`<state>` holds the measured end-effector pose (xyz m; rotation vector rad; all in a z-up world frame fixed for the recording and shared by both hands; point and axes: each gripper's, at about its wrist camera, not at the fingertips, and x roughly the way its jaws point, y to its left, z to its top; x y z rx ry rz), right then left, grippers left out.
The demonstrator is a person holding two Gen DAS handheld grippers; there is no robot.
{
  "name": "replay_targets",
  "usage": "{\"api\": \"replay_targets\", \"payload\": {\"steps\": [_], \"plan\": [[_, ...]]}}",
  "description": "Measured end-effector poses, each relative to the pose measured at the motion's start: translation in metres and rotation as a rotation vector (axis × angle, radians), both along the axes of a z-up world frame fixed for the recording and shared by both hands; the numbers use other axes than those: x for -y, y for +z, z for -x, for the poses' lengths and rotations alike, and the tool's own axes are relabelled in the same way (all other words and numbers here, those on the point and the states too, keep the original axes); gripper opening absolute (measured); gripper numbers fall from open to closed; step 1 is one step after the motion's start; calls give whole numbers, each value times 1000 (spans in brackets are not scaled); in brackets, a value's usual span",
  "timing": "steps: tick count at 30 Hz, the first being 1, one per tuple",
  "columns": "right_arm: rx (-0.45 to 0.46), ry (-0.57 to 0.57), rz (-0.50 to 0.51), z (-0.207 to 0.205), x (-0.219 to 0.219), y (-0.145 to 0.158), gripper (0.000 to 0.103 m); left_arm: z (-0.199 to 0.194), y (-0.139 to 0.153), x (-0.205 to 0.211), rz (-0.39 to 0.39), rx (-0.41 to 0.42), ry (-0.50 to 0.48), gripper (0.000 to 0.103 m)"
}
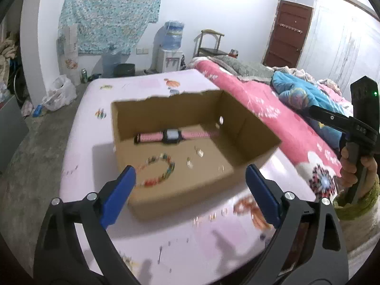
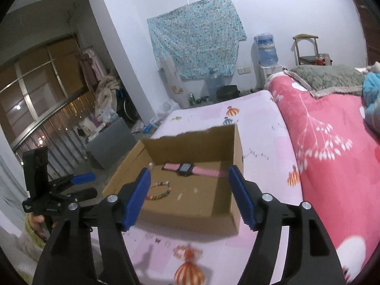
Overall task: Organize jewelry
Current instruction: 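Withdraw both tools from the box back over the remaining jewelry on the table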
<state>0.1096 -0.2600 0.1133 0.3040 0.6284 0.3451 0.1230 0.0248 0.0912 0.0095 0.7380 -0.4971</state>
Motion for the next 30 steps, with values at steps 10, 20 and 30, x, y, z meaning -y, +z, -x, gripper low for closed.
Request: {"api": "replay_targets", "payload": {"steps": [10, 20, 30], "plan": [[-263, -45, 155, 38, -44, -87, 76, 23, -103, -3, -158, -209, 80, 94], [-382, -81, 336, 42, -80, -136, 81, 10, -150, 5, -262, -258, 148, 95], [-455, -128, 453, 31, -90, -160, 91, 13, -150, 5, -270, -231, 141, 96]]}}
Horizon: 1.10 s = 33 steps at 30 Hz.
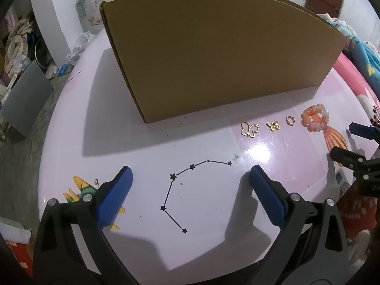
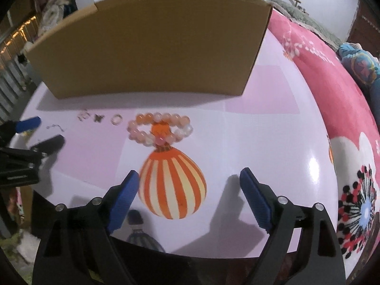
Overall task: Organize jewelry
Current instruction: 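Withdraw both tools from the box back over the remaining jewelry on the table, then move the right tool toward the gold ring while the left tool approaches the butterfly charm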
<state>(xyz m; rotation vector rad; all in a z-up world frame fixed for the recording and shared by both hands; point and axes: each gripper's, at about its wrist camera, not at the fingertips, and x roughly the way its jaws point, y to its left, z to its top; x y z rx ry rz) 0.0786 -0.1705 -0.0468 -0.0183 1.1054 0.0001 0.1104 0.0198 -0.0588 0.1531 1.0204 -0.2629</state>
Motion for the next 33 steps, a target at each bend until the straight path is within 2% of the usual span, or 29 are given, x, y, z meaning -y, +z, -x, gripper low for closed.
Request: {"api": "replay_targets", "payload": {"steps": [3, 6, 18, 21, 23, 27, 32, 33], "plan": [[-1, -13, 13, -1, 2, -2, 96, -6, 0, -3, -1, -7, -3, 96], [-6, -26, -16, -2, 7, -3, 96, -9, -1, 0, -3, -8, -3, 96], [59, -10, -21, 8, 4, 5, 96, -15, -1, 3, -6, -11, -18, 96], [147, 15, -75, 13, 1, 23, 96, -15, -2, 3, -8, -18, -18, 96], [186, 68, -157, 15, -4, 32, 96, -15, -2, 3, -7, -16, -19, 96], [195, 153, -269, 16, -15, 36, 96, -14, -2, 3, -5, -10, -19, 96], [172, 235, -338, 13, -27, 30, 74, -15, -3, 3, -7, -14, -22, 96], [156, 249, -348, 10, -31, 26, 67, -14, -3, 3, -6, -11, -25, 96]]}}
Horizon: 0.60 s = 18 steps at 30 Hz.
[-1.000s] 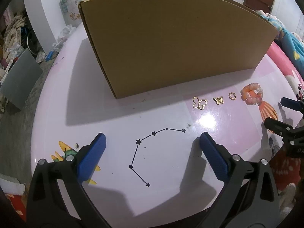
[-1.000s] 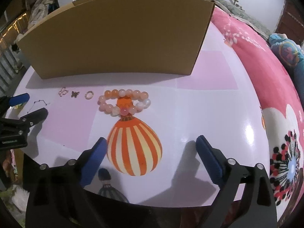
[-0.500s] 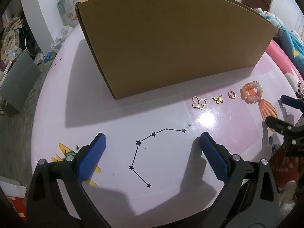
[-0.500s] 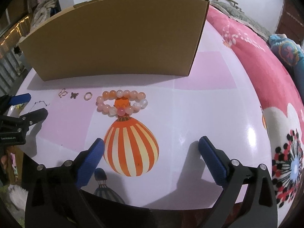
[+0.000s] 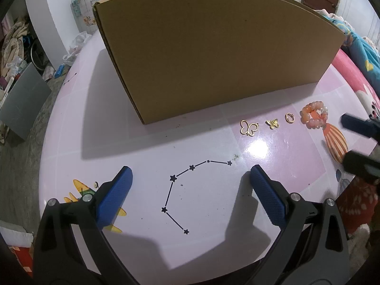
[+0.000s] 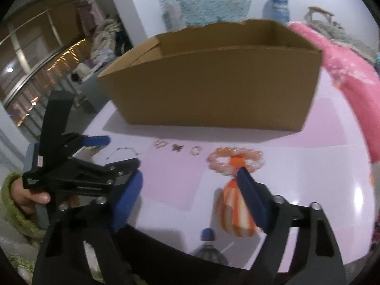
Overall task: Organize jewelry
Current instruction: 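Move the right tool toward the gold ring while the left tool approaches the butterfly charm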
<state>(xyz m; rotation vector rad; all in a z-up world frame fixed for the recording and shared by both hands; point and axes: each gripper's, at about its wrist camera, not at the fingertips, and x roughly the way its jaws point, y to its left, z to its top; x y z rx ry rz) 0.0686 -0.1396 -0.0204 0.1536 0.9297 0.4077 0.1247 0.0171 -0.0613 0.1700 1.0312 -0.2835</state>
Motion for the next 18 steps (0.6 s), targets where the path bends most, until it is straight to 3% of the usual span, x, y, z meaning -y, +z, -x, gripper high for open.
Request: {"api": "replay_targets", "payload": {"steps": [4, 9, 13, 18], "plan": [[-36, 44, -1, -10, -11, -11, 50, 2, 0, -1, 4, 6, -17, 96], [-56, 39, 6, -23, -9, -19, 41, 8, 2, -2, 19, 34, -30, 95], [-63, 5, 12, -32, 0, -24, 33, 15, 12, 0, 97, 77, -79, 94], [-59, -79, 34, -44, 16, -24, 32, 20, 24, 17, 108, 131, -161, 68]]}}
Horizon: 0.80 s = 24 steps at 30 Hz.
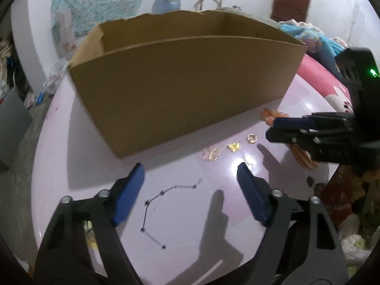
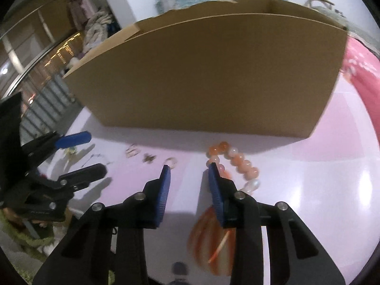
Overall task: Organize jewelry
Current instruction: 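Move the right tool toward the gold ring while the left tool approaches the butterfly charm, then close the right tool on the small gold ring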
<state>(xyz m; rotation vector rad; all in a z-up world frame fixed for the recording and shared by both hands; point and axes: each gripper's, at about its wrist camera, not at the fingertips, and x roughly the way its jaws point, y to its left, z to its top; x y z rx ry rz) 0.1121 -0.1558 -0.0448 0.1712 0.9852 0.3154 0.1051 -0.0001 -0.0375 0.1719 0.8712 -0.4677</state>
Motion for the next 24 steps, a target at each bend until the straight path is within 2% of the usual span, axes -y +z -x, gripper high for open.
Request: {"api": "replay_targets", "payload": {"steps": [1, 4, 12, 22, 24], "plan": [[-2, -14, 1, -2, 3, 0, 32, 0, 0, 3, 0, 1, -11, 61], [-5, -37, -22, -4, 10, 1, 32, -3, -1, 10, -2, -8, -51, 50], [29, 10, -65, 1, -3, 9, 32, -15, -12, 22, -54, -49, -100, 28], [35, 8, -83, -4, 0, 8, 32, -24, -11, 31, -97, -60, -125, 24], [34, 5, -84, -5, 0, 7, 32, -24, -13, 40, -104, -60, -135, 17]]}}
